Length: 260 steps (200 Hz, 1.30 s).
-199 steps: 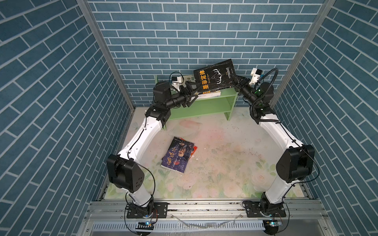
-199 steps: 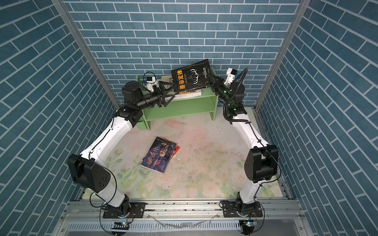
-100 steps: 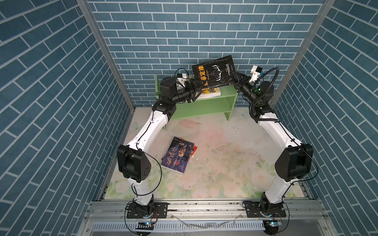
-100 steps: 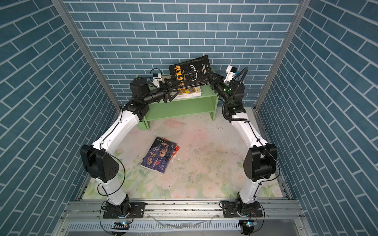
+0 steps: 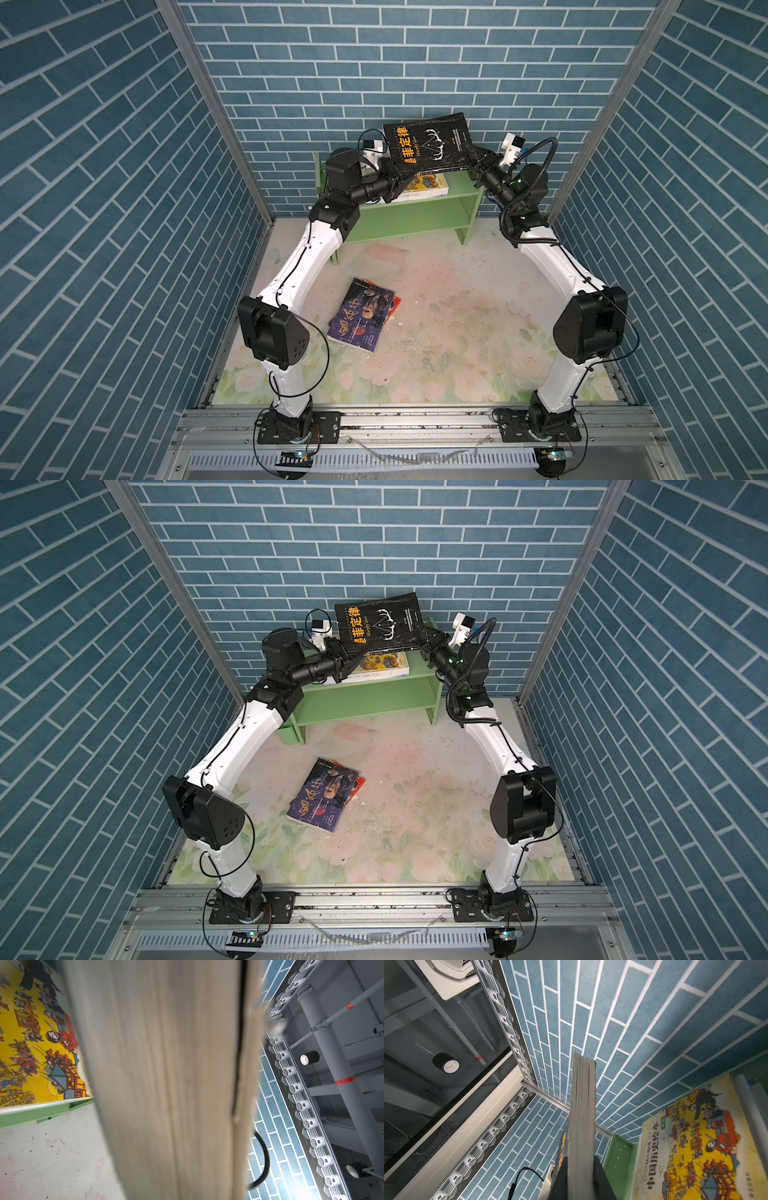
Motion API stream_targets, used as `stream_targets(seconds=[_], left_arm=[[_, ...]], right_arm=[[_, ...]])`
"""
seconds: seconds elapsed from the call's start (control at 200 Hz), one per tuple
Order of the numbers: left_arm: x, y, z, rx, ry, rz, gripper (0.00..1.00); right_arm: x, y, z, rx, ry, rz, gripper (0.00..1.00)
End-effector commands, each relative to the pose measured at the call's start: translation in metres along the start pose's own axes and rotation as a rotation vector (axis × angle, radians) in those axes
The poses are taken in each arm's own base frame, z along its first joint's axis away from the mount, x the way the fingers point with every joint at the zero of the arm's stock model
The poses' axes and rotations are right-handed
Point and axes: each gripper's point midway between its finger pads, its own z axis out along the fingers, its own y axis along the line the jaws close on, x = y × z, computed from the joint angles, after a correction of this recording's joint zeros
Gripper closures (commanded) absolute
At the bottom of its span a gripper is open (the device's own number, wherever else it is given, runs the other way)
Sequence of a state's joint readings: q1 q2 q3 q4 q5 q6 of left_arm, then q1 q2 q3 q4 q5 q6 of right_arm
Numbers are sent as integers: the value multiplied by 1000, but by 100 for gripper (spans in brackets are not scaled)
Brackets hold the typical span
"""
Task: Stacking books/files
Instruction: Pick up the book at the center of the table.
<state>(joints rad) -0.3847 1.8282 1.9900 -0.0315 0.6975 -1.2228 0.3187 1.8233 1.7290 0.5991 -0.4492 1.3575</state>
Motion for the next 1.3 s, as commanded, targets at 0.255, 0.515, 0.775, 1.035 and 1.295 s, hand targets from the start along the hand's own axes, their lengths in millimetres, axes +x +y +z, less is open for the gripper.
stream_targets(seconds=[0.255, 0.515, 0.775, 1.035, 1.295], left_arm=[[-8, 0, -7, -92, -9, 193, 99], [-27, -7, -15, -76, -38, 218, 100], [-39, 7, -21, -111, -42, 229, 100], [-55, 33, -16, -118, -37, 207, 100], [-63, 44, -4, -114, -18, 205, 100]], right_arm=[[2, 11, 6, -4, 7, -94, 92], [6, -3, 9, 59, 37, -107, 43], [8, -30, -1, 222, 56, -152, 28], [8, -44, -20, 345, 44, -203, 28], [10, -45, -34, 383, 35, -227, 28]])
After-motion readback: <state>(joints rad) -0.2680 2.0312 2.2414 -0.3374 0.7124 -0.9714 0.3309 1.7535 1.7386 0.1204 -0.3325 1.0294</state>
